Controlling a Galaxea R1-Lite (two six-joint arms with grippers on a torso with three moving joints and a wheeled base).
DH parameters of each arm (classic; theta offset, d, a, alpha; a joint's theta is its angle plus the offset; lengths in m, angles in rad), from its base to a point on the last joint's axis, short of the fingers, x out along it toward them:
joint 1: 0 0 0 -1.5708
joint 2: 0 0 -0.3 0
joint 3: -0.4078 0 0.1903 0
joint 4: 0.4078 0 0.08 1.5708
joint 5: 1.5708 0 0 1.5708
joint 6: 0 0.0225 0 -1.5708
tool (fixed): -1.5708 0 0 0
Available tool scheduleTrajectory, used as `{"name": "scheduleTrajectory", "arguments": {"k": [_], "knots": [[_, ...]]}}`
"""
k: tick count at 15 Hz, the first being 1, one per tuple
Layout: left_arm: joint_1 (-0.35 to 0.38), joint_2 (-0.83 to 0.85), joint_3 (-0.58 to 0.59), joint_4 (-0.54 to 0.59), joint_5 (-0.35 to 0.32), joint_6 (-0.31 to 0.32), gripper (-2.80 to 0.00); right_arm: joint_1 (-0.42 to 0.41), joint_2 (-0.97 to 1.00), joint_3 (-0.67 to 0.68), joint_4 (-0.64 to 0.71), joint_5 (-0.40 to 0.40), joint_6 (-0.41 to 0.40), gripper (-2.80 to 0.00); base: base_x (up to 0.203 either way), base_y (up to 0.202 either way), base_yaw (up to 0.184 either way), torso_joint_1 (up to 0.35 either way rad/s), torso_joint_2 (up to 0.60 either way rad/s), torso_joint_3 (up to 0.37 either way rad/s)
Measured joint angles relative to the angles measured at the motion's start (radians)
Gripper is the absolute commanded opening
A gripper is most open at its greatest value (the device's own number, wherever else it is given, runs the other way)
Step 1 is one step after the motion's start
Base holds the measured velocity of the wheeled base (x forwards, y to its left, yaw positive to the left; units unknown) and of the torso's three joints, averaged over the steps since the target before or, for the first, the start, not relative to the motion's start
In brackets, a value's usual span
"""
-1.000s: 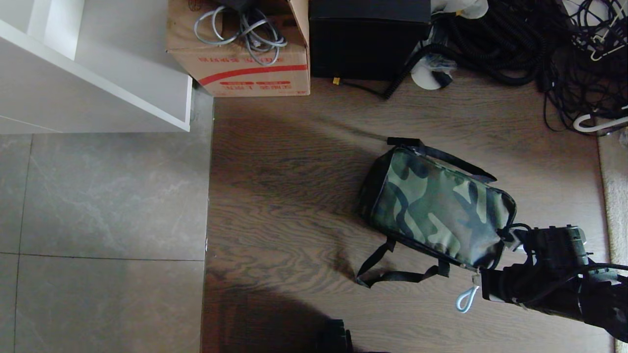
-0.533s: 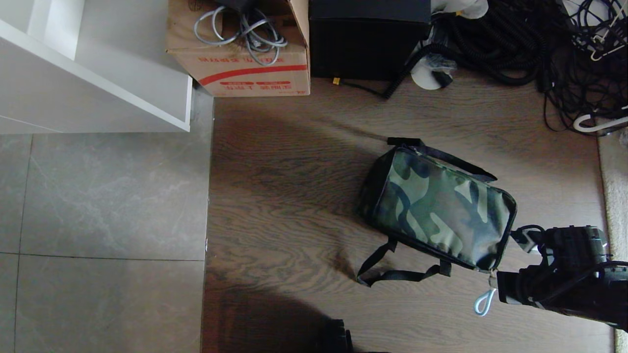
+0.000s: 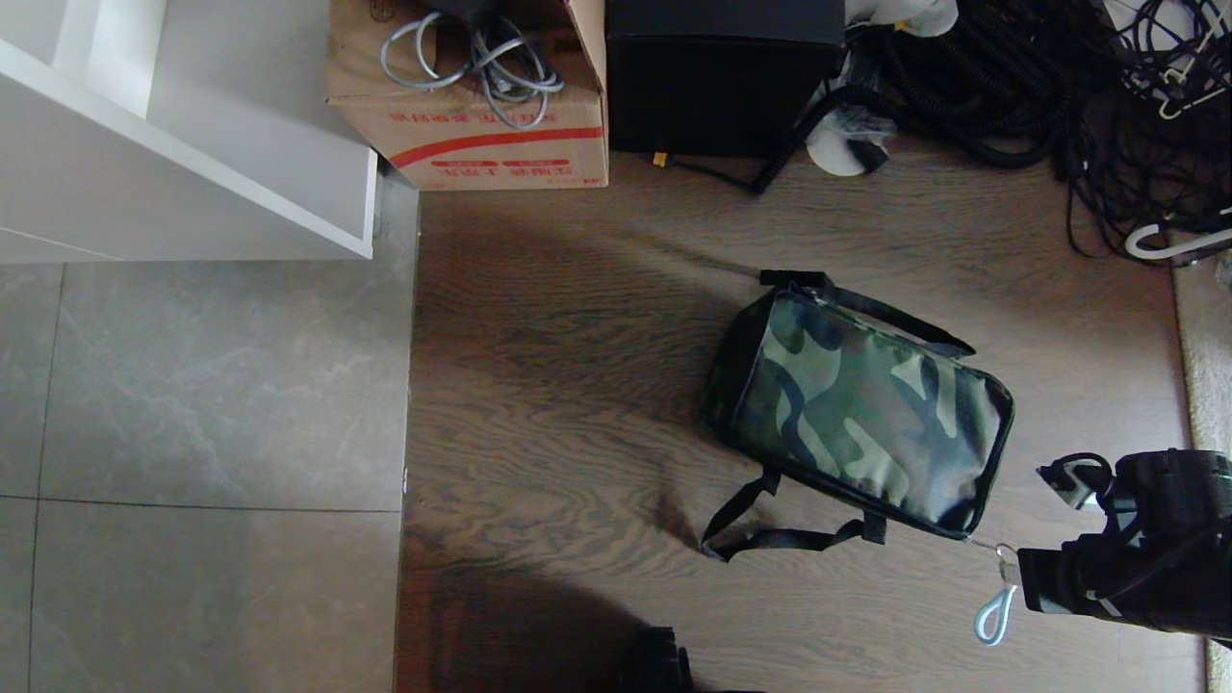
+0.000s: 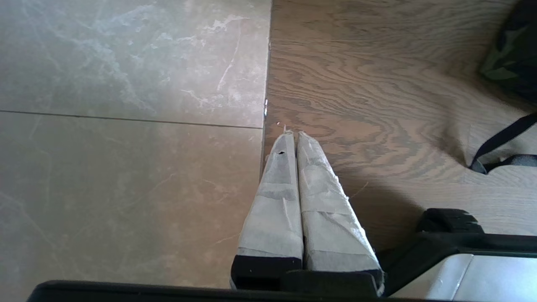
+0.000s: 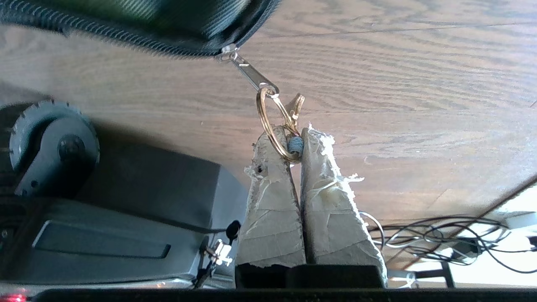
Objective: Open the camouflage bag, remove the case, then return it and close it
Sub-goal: Open the top of the storage box
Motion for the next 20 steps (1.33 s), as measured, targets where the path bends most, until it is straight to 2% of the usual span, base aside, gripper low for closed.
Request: {"name": "scheduleTrajectory", "arguments": {"k": [9, 16, 20], "knots": [[0.000, 0.000, 0.000, 0.000, 0.000, 0.000, -2.80, -0.089, 0.010, -0.054, -0.011, 0.052, -0.055, -2.80, 0.000, 0.000, 0.000, 0.000, 0.00, 0.000], [0.000, 0.000, 0.000, 0.000, 0.000, 0.000, -2.80, -0.151, 0.025, -0.129, -0.017, 0.140, -0.076, -2.80, 0.000, 0.000, 0.000, 0.000, 0.00, 0.000], [0.000, 0.000, 0.000, 0.000, 0.000, 0.000, -2.80, -0.157, 0.031, -0.142, -0.103, 0.207, -0.072, -2.80, 0.000, 0.000, 0.000, 0.000, 0.00, 0.000]]}}
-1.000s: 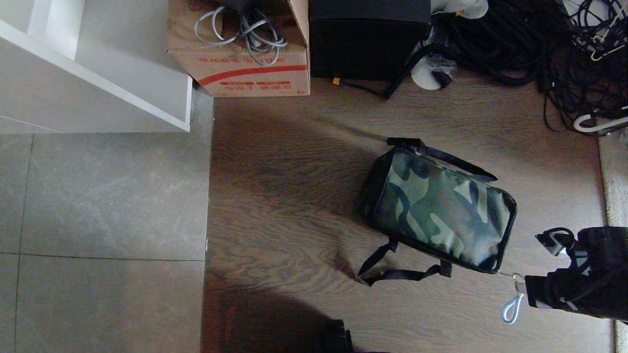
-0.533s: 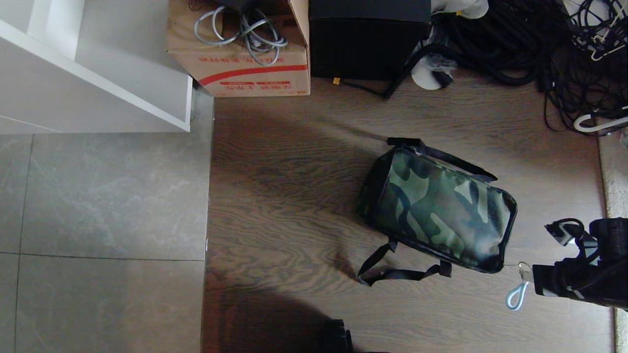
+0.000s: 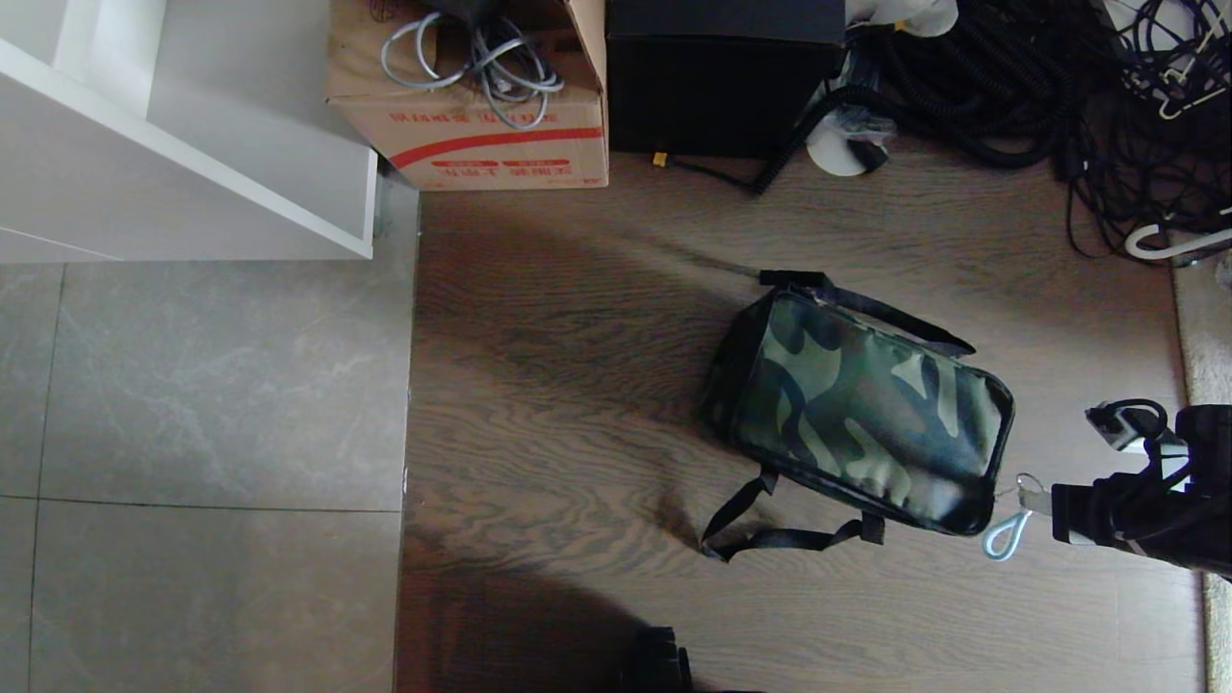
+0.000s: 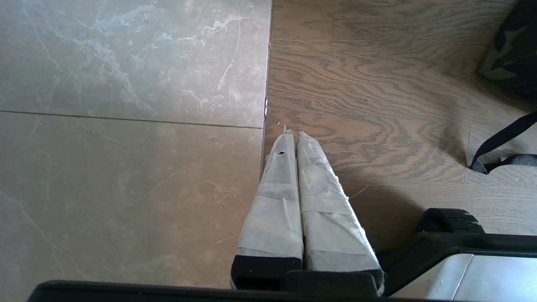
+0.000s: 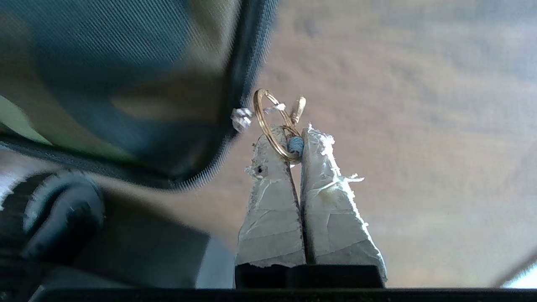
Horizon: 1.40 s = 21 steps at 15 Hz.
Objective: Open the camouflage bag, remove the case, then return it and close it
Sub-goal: Open the top of the storage box
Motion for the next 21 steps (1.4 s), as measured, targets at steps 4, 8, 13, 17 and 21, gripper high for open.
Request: {"name": "scheduleTrajectory", "arguments": {"k": [4, 8, 13, 17, 21], "knots": [[0.000, 0.000, 0.000, 0.000, 0.000, 0.000, -2.80, -0.003, 0.011, 0.005, -0.100, 0.037, -0.003, -2.80, 0.000, 0.000, 0.000, 0.000, 0.00, 0.000], [0.000, 0.000, 0.000, 0.000, 0.000, 0.000, -2.80, -0.026, 0.038, -0.003, -0.142, 0.043, -0.042, -2.80, 0.000, 0.000, 0.000, 0.000, 0.00, 0.000], [0.000, 0.000, 0.000, 0.000, 0.000, 0.000, -2.80, -0.047, 0.074, -0.018, -0.225, 0.088, -0.037, -2.80, 0.000, 0.000, 0.000, 0.000, 0.00, 0.000], [0.000, 0.000, 0.000, 0.000, 0.000, 0.000, -2.80, -0.050, 0.082, -0.054, -0.285, 0.117, 0.044, -2.80, 0.000, 0.000, 0.000, 0.000, 0.00, 0.000], [0.000, 0.000, 0.000, 0.000, 0.000, 0.000, -2.80, -0.051, 0.102, -0.094, -0.356, 0.118, 0.047, -2.80, 0.000, 0.000, 0.000, 0.000, 0.00, 0.000]]}}
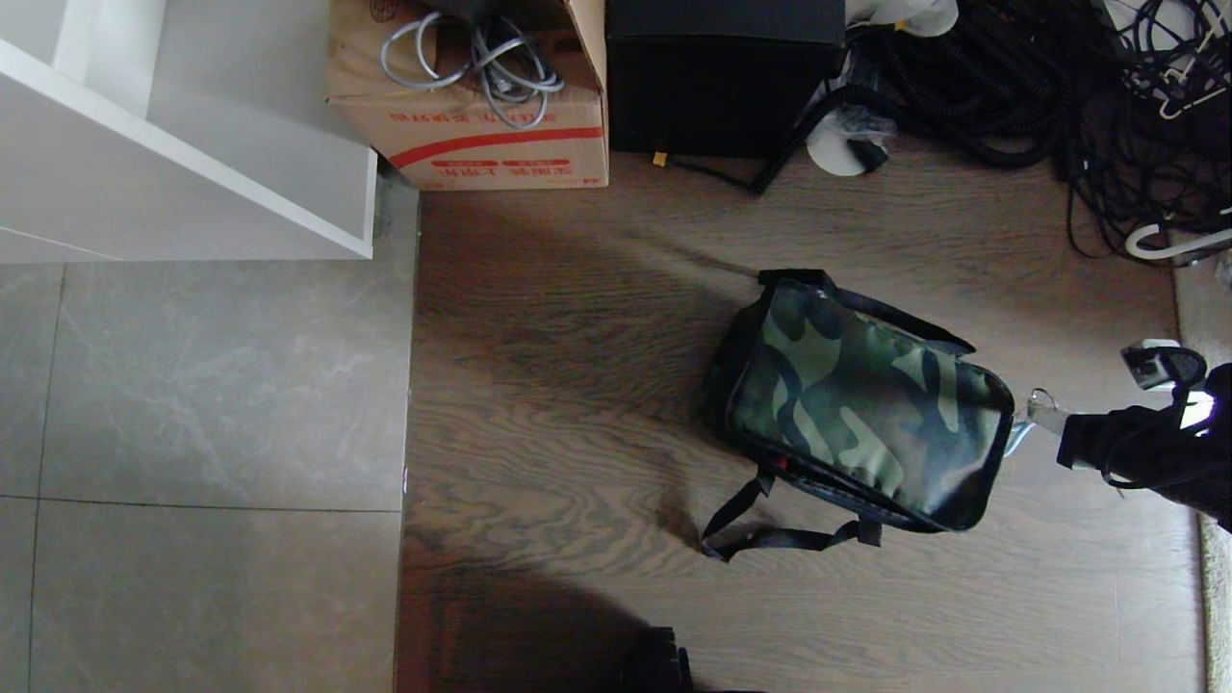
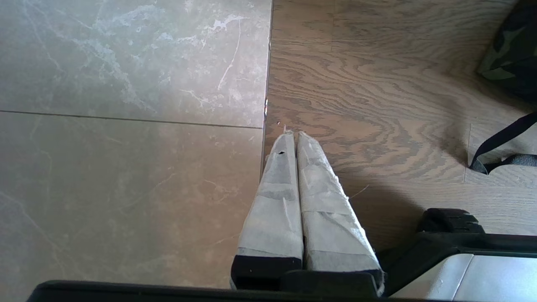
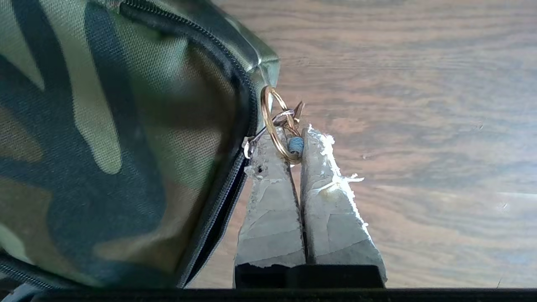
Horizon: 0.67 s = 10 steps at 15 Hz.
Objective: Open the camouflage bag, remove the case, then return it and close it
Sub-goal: Open the top of the storage box
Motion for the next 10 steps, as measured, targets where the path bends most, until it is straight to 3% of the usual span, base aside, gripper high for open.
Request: {"name": "scheduleTrajectory", "arguments": {"k": [8, 9, 10], "knots": [[0.000, 0.000, 0.000, 0.000, 0.000, 0.000, -2.80, -0.001, 0.025, -0.011, -0.069, 0.002, 0.028, -2.80, 0.000, 0.000, 0.000, 0.000, 0.00, 0.000], [0.000, 0.000, 0.000, 0.000, 0.000, 0.000, -2.80, -0.001, 0.027, -0.009, -0.069, 0.002, 0.043, 0.00, 0.000, 0.000, 0.000, 0.000, 0.00, 0.000], [0.000, 0.000, 0.000, 0.000, 0.000, 0.000, -2.80, -0.001, 0.029, -0.009, -0.071, 0.002, 0.047, 0.00, 0.000, 0.000, 0.000, 0.000, 0.00, 0.000]]}}
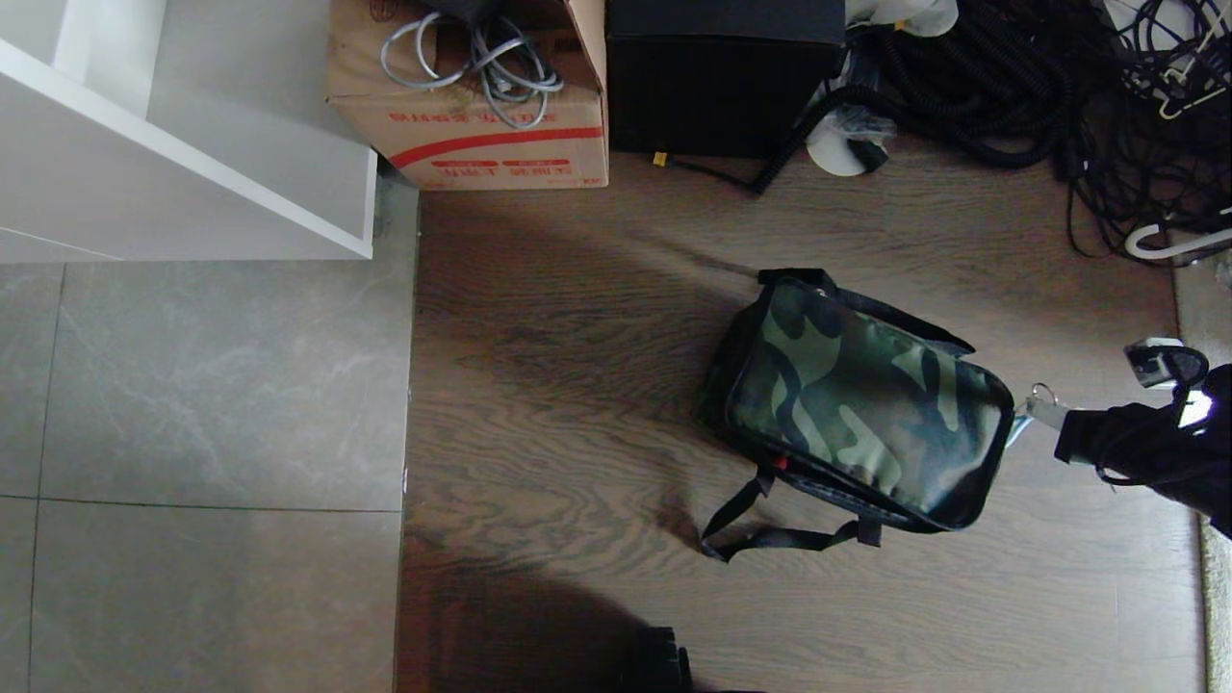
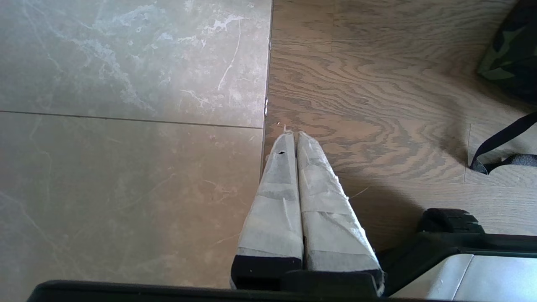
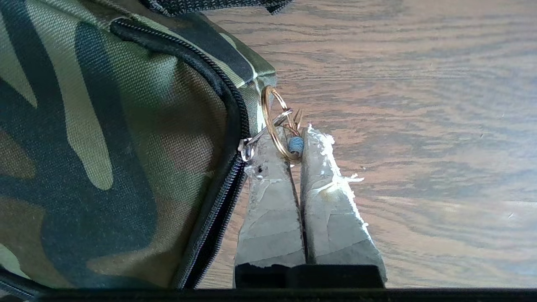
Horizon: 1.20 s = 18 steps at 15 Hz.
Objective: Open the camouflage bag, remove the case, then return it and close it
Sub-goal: Open the top of the storage box
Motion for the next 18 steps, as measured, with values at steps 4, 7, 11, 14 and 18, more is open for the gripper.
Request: {"name": "scheduleTrajectory", "arguments": {"k": [4, 7, 11, 14, 18], "knots": [[0.000, 0.000, 0.000, 0.000, 0.000, -0.001, -2.80, 0.000, 0.002, 0.006, -0.001, 0.000, -0.009, 0.00, 0.000, 0.000, 0.000, 0.000, 0.00, 0.000], [0.000, 0.000, 0.000, 0.000, 0.000, 0.000, -2.80, 0.001, -0.004, 0.016, -0.002, 0.000, -0.010, 0.00, 0.000, 0.000, 0.000, 0.000, 0.00, 0.000], [0.000, 0.000, 0.000, 0.000, 0.000, 0.000, -2.80, 0.000, -0.043, 0.064, 0.030, 0.000, 0.002, 0.00, 0.000, 0.000, 0.000, 0.000, 0.00, 0.000], [0.000, 0.000, 0.000, 0.000, 0.000, 0.000, -2.80, 0.000, -0.107, 0.113, 0.093, 0.051, 0.080, 0.00, 0.000, 0.000, 0.000, 0.000, 0.00, 0.000], [0.000, 0.000, 0.000, 0.000, 0.000, 0.000, -2.80, 0.018, -0.200, 0.158, 0.218, 0.192, 0.314, 0.00, 0.000, 0.000, 0.000, 0.000, 0.00, 0.000]]}}
